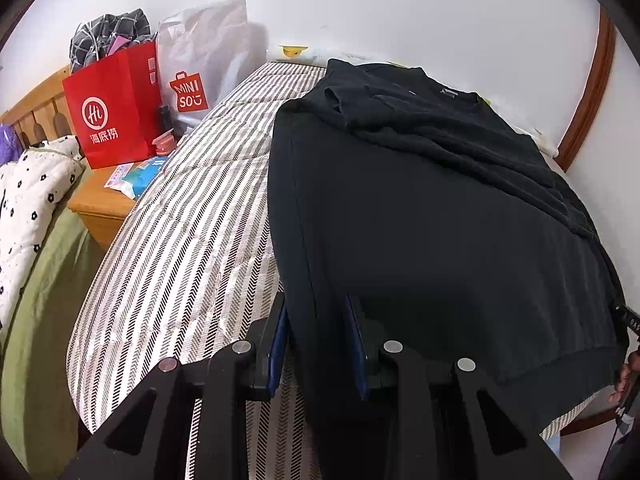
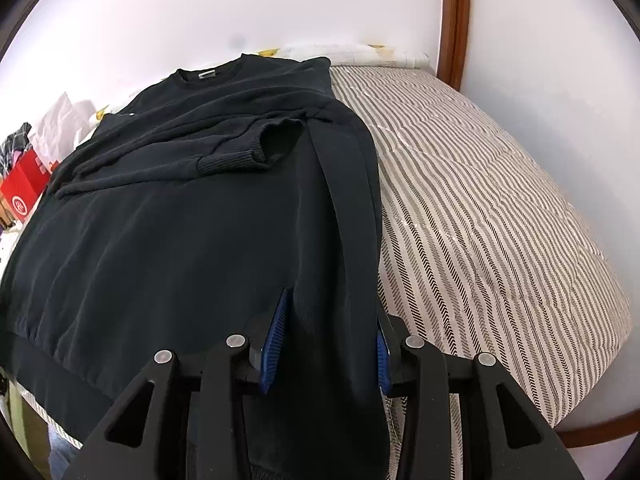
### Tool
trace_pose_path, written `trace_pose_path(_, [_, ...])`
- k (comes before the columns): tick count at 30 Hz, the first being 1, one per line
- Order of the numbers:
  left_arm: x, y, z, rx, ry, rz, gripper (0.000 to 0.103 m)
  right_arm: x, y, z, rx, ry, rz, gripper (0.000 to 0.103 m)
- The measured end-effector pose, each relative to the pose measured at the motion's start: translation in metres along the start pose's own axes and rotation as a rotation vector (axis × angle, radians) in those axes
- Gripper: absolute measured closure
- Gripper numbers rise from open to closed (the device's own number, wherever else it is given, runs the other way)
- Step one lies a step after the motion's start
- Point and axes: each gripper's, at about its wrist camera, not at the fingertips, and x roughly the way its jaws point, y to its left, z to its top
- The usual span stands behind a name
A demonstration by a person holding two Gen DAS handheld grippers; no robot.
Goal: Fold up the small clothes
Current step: 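Fold the held side edge toward the center with both tools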
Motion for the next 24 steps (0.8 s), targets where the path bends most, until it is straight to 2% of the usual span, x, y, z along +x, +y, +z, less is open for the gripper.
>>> trace_pose_path(8, [0.0000, 0.0087, 0.0023, -0.025, 0.014, -0.046, 0.077, 0.0001, -0.0024, -0.0005, 0.015, -0.003, 0.008, 0.065])
trace_pose_path(18, [0.0005, 0.0108, 0.0024, -0.032, 0.015, -0.056, 0.077, 0.0021, -0.0035, 0.0022, 0.011, 0.014, 0.010, 0.065])
trace_pose_path(24, [-0.0006, 0.0036, 0.0004, 0.009, 0.017, -0.028, 0.077, 0.0020, -0.0038, 0.0013, 0.008, 0.017, 0.014, 0.064])
